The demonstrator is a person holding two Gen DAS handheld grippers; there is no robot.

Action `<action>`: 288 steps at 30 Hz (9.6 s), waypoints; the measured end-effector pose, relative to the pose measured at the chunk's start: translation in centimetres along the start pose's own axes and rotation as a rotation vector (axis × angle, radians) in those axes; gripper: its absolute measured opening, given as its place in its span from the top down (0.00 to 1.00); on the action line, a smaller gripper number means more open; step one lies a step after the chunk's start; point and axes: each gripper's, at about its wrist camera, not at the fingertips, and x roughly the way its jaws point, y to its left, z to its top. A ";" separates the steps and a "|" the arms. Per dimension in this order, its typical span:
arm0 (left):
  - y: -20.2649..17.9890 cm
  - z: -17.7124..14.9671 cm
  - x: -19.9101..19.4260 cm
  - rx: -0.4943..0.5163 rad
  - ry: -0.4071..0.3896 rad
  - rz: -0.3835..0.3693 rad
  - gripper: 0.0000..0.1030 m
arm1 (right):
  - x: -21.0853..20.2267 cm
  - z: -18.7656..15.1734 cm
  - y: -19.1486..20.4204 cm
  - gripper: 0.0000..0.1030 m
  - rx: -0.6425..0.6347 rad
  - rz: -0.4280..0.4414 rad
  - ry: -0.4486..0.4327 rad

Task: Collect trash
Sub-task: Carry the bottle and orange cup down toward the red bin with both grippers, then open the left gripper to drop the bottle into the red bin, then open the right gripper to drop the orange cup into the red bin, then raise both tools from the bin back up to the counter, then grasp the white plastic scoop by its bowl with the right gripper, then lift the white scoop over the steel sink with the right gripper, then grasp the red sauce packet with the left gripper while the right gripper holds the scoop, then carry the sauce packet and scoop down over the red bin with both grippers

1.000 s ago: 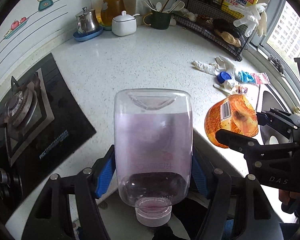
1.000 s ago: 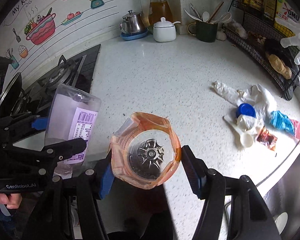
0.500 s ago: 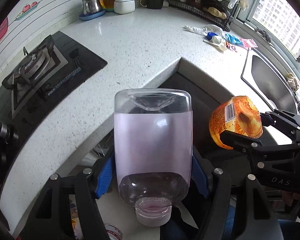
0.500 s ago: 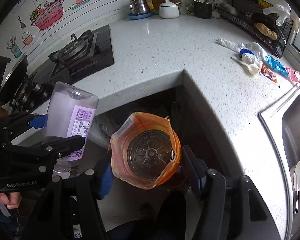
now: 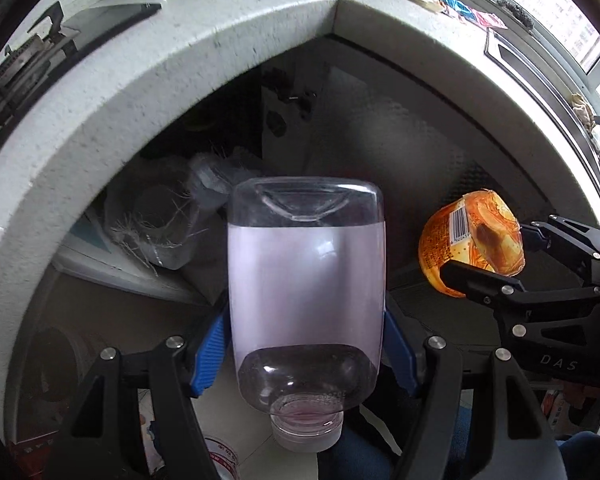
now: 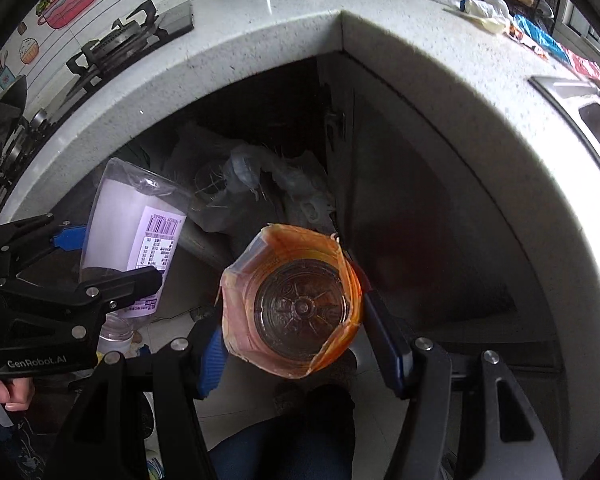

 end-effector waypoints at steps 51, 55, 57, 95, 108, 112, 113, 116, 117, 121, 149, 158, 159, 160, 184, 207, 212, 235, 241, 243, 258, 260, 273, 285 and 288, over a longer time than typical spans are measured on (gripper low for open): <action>0.7 1.4 31.9 0.191 0.228 -0.103 0.20 | 24.6 -4.9 -9.1 0.42 0.172 -0.083 0.093; 2.2 0.9 31.8 0.137 0.226 -0.084 0.19 | 25.3 -4.4 -8.2 0.42 0.109 -0.070 0.108; 2.9 0.6 31.8 0.107 0.223 -0.072 0.19 | 25.6 -4.1 -7.7 0.42 0.081 -0.058 0.115; 8.9 -2.8 30.1 -0.095 0.208 -0.025 0.15 | 27.1 -3.4 -2.7 0.18 -0.128 -0.040 0.155; 6.6 -2.1 22.1 -0.128 0.186 -0.040 0.15 | 19.9 -2.5 -1.9 0.05 -0.142 -0.067 0.104; 5.7 -1.3 17.5 -0.134 0.169 -0.032 0.15 | 15.8 -1.8 -1.4 0.01 -0.155 -0.066 0.082; 5.4 -1.1 16.2 -0.129 0.163 -0.026 0.15 | 14.7 -1.7 -1.3 0.01 -0.157 -0.065 0.072; 4.7 -0.6 12.3 -0.127 0.149 -0.010 0.15 | 11.0 -1.2 -1.0 0.01 -0.166 -0.061 0.036; 4.5 -0.4 11.0 -0.127 0.140 -0.001 0.15 | 10.0 -1.0 -0.8 0.01 -0.168 -0.057 0.029; 3.9 0.2 6.1 -0.139 0.106 0.028 0.15 | 5.8 -0.3 0.0 0.01 -0.177 -0.044 0.002; -0.9 15.1 -9.7 0.086 -0.104 0.021 0.15 | -11.5 7.9 -2.8 0.01 -0.056 -0.168 -0.220; -2.3 23.1 -5.7 0.102 -0.067 -0.013 0.15 | -10.2 13.4 -7.9 0.01 -0.006 -0.198 -0.203; -2.4 24.0 -5.2 0.103 -0.063 -0.011 0.15 | -9.8 14.1 -8.6 0.01 0.000 -0.200 -0.195; -2.5 24.8 -4.6 0.104 -0.059 -0.008 0.15 | -9.6 14.5 -9.2 0.01 0.004 -0.202 -0.189; -3.0 34.6 4.2 0.075 0.029 0.016 0.15 | -2.8 22.5 -17.2 0.22 0.038 -0.125 -0.067; -4.1 35.4 5.2 0.112 0.025 -0.046 0.15 | -3.0 21.7 -16.4 0.71 0.068 -0.149 -0.077; -6.1 35.0 4.4 0.179 0.016 -0.070 0.15 | -5.4 19.6 -16.5 0.71 0.111 -0.177 -0.104; -22.9 39.7 6.5 0.583 -0.004 -0.183 0.15 | -12.3 12.4 -26.5 0.71 0.446 -0.351 -0.194; -24.7 40.1 8.9 0.617 0.036 -0.196 0.15 | -11.8 12.2 -28.6 0.71 0.468 -0.354 -0.183; -25.2 40.0 9.8 0.618 0.050 -0.182 0.15 | -11.5 12.0 -29.2 0.71 0.474 -0.349 -0.177; -27.6 41.4 12.5 0.588 0.045 -0.199 0.23 | -10.6 11.9 -31.9 0.71 0.465 -0.309 -0.169; -27.9 41.6 12.3 0.588 0.022 -0.181 0.48 | -10.7 11.9 -32.1 0.71 0.463 -0.305 -0.173; -25.9 40.7 10.8 0.573 -0.011 -0.200 0.95 | -10.9 12.3 -31.6 0.71 0.447 -0.296 -0.184; -20.2 38.1 6.6 0.484 -0.073 -0.207 0.95 | -11.7 13.2 -27.0 0.71 0.373 -0.275 -0.213; -18.0 36.8 5.4 0.448 -0.081 -0.198 0.95 | -11.6 13.3 -25.0 0.71 0.341 -0.263 -0.218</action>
